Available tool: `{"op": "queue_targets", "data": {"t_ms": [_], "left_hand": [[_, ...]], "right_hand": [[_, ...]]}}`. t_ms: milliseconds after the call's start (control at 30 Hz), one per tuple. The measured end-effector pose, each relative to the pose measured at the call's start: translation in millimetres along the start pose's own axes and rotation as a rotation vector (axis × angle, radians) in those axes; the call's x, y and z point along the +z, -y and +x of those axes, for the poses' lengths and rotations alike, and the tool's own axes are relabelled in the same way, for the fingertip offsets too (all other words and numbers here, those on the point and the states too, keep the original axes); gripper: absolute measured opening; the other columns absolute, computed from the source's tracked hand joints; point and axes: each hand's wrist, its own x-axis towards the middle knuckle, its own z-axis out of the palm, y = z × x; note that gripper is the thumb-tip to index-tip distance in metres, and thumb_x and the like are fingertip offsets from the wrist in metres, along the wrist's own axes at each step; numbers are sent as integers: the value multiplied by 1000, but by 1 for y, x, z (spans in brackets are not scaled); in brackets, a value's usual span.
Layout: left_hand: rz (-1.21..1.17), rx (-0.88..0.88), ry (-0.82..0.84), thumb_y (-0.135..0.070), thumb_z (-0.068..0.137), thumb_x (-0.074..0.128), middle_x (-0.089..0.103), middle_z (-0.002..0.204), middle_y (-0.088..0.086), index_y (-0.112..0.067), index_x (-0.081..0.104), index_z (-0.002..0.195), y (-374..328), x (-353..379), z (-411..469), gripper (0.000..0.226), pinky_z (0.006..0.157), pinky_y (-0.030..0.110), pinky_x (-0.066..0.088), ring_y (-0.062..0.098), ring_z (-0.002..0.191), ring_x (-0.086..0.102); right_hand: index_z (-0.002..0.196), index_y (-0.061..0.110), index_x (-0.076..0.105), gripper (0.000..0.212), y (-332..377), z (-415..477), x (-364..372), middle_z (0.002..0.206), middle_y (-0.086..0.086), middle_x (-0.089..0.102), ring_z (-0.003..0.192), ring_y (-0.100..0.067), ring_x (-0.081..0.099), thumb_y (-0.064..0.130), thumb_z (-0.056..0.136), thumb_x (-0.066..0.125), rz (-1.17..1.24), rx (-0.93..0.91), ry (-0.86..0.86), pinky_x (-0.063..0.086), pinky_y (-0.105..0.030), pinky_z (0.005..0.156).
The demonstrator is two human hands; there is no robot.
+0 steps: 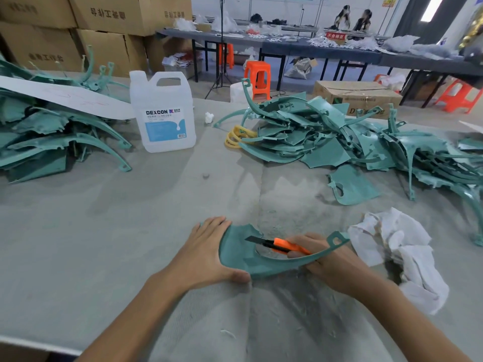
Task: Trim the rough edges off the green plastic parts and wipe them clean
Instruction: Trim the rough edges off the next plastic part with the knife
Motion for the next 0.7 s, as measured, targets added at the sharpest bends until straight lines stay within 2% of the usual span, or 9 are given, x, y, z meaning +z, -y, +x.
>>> {"op": "queue_targets", "data": {"t_ms": [133, 233, 367, 500, 600, 700], "left_hand": [[6, 5, -7, -101, 48, 53, 7, 166, -10, -23, 12, 160, 1, 0, 0, 142, 125, 37, 0, 3, 150, -2], [7, 16, -10, -101, 48, 53, 10, 165, -9, -23, 14, 160, 0, 0, 0, 142, 124, 33, -1, 2, 150, 0], [-16, 28, -31, -100, 48, 55, 11, 165, -11, -25, 15, 159, -1, 0, -1, 140, 114, 19, -8, -2, 147, -1], [-18, 19, -24, -99, 48, 57, 10, 164, -12, -26, 13, 159, -2, 0, -1, 140, 115, 23, -9, -5, 145, -3], [-11, 21, -23, -101, 48, 55, 9, 164, -14, -27, 12, 159, -1, 1, -1, 140, 115, 23, -9, -3, 147, -3], [-8, 22, -23, -102, 46, 53, 10, 163, -14, -27, 13, 159, 0, 1, -1, 141, 115, 23, -8, -2, 148, -2]], "right_hand": [[122, 40, 61, 24, 3, 0, 1, 92, 14, 58, 79, -10, 56, 46, 104, 48, -99, 8, -56, 48, -31, 69], [130, 44, 57, 28, 6, -1, 0, 90, 18, 52, 79, -6, 54, 46, 105, 46, -134, 58, -106, 48, -30, 69], [123, 45, 61, 22, 10, 0, 0, 84, 24, 52, 75, 2, 53, 42, 103, 52, 5, -9, -51, 44, -25, 66], [127, 48, 57, 25, 3, 3, 1, 89, 25, 51, 80, 5, 52, 48, 104, 47, -87, 65, -77, 46, -24, 71], [113, 48, 62, 14, 6, 3, 5, 86, 22, 60, 78, 5, 58, 44, 102, 55, 46, 2, -28, 40, -19, 64], [108, 51, 59, 10, 4, 6, 6, 85, 21, 61, 79, 5, 58, 47, 102, 53, 36, 17, -17, 40, -17, 64]]}}
